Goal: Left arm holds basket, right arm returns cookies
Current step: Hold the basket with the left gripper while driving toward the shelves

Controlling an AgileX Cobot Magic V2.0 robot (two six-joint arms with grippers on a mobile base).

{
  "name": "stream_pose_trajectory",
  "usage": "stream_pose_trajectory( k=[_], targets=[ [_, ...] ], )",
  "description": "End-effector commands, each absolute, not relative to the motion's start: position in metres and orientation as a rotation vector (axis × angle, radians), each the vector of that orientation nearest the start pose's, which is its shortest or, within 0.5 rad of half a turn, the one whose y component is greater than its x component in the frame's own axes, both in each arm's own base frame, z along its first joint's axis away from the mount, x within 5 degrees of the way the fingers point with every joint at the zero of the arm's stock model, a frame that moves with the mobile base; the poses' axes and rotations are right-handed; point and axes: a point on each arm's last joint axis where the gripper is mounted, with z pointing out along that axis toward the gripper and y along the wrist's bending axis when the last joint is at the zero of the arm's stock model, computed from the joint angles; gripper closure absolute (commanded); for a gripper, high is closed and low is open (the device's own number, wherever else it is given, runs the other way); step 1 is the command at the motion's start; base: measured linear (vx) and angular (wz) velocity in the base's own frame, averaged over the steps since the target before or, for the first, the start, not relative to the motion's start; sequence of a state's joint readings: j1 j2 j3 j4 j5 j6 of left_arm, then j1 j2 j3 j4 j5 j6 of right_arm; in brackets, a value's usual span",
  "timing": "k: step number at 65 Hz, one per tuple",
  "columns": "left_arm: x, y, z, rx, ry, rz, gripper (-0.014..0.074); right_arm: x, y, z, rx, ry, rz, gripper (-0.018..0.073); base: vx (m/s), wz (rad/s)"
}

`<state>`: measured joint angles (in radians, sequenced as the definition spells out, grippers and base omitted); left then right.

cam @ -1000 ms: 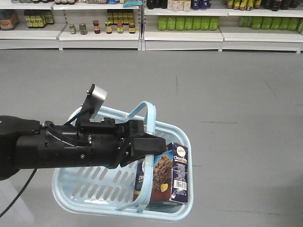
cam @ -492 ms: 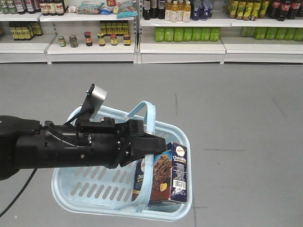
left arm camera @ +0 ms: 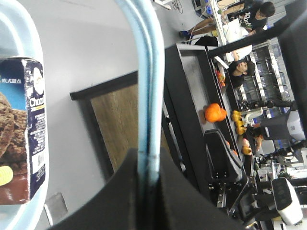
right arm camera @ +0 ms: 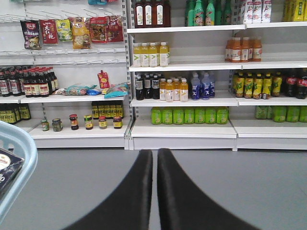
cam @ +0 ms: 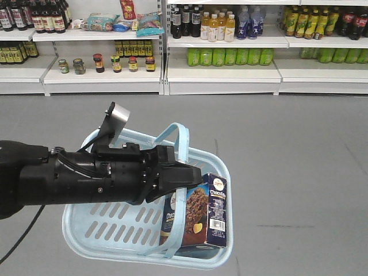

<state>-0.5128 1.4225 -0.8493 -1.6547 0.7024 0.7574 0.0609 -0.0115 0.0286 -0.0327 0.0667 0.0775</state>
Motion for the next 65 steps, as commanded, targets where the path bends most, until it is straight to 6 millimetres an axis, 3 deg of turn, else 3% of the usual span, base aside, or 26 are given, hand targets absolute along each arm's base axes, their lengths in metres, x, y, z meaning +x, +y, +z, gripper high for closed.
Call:
stream_pose_trajectory(
  k=[1, 65],
  targets=[
    [0.2201, -0.1955, 0.3081, 0.088, 2.155, -1.649, 0.0599, 0.0562, 0.0034, 0.1998, -0.018, 1.497, 0.078, 0.0570, 0.55, 0.02],
    [0.2207, -0.1952, 0.3079, 0.082, 2.155, -1.641, 0.0599, 0.0562, 0.0034, 0.1998, -0.018, 1.497, 0.078, 0.0570, 0.51, -0.02]
  ],
)
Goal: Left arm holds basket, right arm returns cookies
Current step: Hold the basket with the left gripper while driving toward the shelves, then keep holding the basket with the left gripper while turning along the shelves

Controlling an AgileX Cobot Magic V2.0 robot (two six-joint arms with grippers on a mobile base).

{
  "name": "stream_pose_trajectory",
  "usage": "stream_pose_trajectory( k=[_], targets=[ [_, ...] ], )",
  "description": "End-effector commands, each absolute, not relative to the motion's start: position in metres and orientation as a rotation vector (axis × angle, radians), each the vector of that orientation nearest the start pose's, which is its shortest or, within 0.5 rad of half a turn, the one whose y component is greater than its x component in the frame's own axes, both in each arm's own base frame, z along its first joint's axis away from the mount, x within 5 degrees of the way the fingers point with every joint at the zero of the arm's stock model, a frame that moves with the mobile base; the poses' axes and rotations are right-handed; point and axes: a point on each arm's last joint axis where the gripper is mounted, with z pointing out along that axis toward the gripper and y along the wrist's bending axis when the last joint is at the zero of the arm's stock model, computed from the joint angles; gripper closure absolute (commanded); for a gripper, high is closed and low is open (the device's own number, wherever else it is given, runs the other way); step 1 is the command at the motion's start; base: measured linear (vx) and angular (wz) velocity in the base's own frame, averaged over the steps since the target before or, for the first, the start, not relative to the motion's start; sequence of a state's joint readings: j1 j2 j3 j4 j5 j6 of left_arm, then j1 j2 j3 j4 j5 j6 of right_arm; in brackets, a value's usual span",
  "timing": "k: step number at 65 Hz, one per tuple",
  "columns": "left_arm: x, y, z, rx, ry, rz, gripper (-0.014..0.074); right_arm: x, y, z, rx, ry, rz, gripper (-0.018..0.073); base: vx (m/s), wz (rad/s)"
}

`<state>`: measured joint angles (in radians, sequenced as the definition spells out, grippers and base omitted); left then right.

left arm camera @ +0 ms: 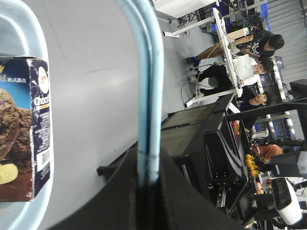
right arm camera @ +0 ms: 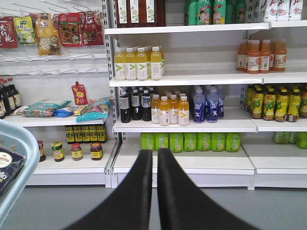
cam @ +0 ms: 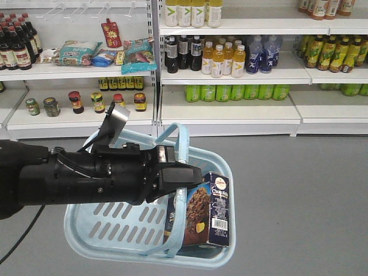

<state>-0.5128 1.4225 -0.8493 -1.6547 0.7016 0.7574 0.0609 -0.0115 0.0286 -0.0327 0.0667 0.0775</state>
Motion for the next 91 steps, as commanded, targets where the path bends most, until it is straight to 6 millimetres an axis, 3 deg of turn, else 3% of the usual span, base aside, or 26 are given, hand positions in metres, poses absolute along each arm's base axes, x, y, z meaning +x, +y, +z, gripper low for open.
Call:
stream_pose_trajectory(
  k=[1, 48, 91],
  targets=[
    [0.2207, -0.1952, 0.3079, 0.082, 2.155, -1.641, 0.0599, 0.0562, 0.0034, 0.1998, -0.018, 1.497, 0.078, 0.0570, 0.51, 0.00],
    [0.2214, -0.1949, 0.3075, 0.074, 2.155, -1.632, 0.0599, 0.0562, 0.0034, 0.1998, -0.018, 1.497, 0.078, 0.0570, 0.47, -0.01],
    [0.2220, -0.1947, 0.3073, 0.069, 2.156, -1.625, 0.0599, 0.0562, 0.0034, 0.1998, -0.018, 1.497, 0.078, 0.0570, 0.31, -0.75]
  ],
)
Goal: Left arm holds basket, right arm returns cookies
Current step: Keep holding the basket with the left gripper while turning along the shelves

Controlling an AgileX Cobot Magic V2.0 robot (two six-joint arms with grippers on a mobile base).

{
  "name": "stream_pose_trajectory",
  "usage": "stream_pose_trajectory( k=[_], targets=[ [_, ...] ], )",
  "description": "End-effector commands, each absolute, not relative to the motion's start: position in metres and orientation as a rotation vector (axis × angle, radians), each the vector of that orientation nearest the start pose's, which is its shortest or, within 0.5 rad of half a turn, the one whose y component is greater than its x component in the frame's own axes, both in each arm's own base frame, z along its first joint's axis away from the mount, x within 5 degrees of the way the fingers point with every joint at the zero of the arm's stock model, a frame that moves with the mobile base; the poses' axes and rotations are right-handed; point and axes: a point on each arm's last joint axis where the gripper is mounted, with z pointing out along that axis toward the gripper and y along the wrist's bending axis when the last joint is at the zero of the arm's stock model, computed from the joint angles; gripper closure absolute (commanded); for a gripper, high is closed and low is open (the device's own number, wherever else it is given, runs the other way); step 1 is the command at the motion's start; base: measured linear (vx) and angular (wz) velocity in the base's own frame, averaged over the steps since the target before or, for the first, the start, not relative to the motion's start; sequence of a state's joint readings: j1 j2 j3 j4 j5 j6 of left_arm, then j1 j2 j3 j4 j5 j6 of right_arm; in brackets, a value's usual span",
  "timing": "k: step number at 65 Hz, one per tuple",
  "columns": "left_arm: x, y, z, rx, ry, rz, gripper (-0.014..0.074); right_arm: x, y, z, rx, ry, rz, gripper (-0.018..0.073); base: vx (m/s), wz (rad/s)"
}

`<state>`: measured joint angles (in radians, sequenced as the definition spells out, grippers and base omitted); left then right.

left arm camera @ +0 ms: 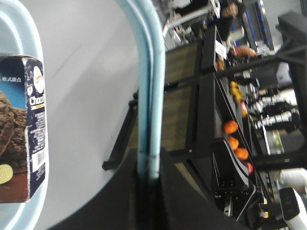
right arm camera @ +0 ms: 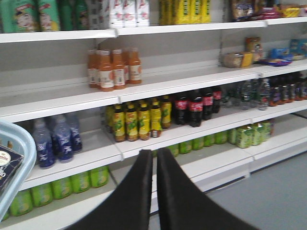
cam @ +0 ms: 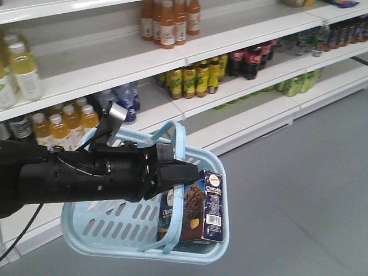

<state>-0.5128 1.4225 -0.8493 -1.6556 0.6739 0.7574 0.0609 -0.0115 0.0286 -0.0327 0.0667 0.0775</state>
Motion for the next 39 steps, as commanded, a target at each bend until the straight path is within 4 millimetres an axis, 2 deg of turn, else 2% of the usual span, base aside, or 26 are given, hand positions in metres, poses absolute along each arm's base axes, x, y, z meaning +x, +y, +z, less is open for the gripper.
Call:
stream_pose_trajectory(
  k=[1, 39],
  targets=[
    [0.2220, -0.1947, 0.3073, 0.069, 2.156, -1.625, 0.0599, 0.0562, 0.0034, 0.1998, -0.018, 1.497, 0.078, 0.0570, 0.26, -0.76],
    [0.2220, -0.1947, 0.3073, 0.069, 2.156, -1.625, 0.0599, 0.0562, 0.0034, 0.1998, -0.018, 1.497, 0.078, 0.0570, 0.22, -0.73]
  ],
)
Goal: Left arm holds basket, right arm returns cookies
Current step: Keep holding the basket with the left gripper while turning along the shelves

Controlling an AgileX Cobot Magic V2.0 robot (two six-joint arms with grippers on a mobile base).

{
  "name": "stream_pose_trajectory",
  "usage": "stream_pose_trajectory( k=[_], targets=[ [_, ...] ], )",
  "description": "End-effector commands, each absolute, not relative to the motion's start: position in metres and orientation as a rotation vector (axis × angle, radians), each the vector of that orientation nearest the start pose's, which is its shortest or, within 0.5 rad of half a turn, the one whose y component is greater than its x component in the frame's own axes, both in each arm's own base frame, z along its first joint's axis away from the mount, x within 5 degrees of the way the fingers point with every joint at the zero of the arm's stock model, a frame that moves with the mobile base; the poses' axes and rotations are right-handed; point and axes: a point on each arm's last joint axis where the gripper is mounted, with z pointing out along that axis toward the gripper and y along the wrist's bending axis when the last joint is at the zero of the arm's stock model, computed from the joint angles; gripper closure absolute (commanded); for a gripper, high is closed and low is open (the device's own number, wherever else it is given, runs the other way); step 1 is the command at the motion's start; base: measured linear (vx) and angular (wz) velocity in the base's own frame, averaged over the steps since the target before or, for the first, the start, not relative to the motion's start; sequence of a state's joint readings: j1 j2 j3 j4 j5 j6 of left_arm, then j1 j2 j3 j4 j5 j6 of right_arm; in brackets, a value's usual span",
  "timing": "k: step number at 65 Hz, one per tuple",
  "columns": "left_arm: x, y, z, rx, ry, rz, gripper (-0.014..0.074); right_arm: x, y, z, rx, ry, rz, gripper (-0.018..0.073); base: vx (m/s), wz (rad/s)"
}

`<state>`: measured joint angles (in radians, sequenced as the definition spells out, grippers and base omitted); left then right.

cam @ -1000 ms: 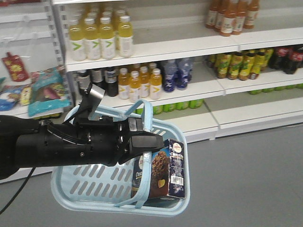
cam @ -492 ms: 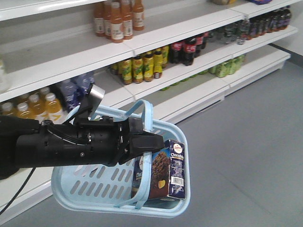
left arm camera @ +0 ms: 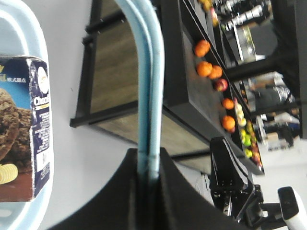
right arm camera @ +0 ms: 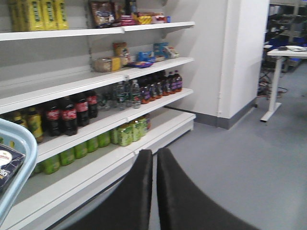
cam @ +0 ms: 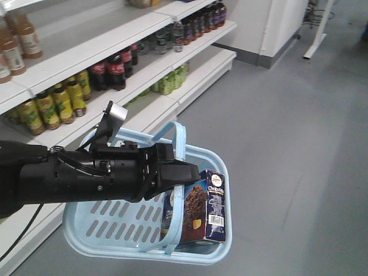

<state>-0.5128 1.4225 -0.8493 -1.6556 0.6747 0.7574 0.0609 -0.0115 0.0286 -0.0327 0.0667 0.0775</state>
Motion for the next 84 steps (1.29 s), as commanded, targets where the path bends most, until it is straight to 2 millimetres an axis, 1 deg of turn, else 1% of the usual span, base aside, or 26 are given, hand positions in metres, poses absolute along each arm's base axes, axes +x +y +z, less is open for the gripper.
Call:
stream_pose_trajectory(
  k=[1, 53, 66, 84],
  targets=[
    [0.2220, -0.1947, 0.3073, 0.069, 2.156, -1.625, 0.0599, 0.0562, 0.0034, 0.1998, -0.018, 1.497, 0.078, 0.0570, 0.18, -0.72],
    [0.2220, -0.1947, 0.3073, 0.069, 2.156, -1.625, 0.0599, 0.0562, 0.0034, 0.1998, -0.018, 1.497, 0.078, 0.0570, 0.17, -0.64],
    [0.2220, -0.1947, 0.3073, 0.069, 2.156, -1.625, 0.0599, 0.0562, 0.0034, 0.1998, -0.018, 1.497, 0.078, 0.0570, 0.23, -0.31],
    [0.2220, -0.1947, 0.3073, 0.069, 2.156, -1.625, 0.0599, 0.0562, 0.0034, 0.1998, -0.018, 1.497, 0.078, 0.0570, 0.31, -0.04]
  ],
)
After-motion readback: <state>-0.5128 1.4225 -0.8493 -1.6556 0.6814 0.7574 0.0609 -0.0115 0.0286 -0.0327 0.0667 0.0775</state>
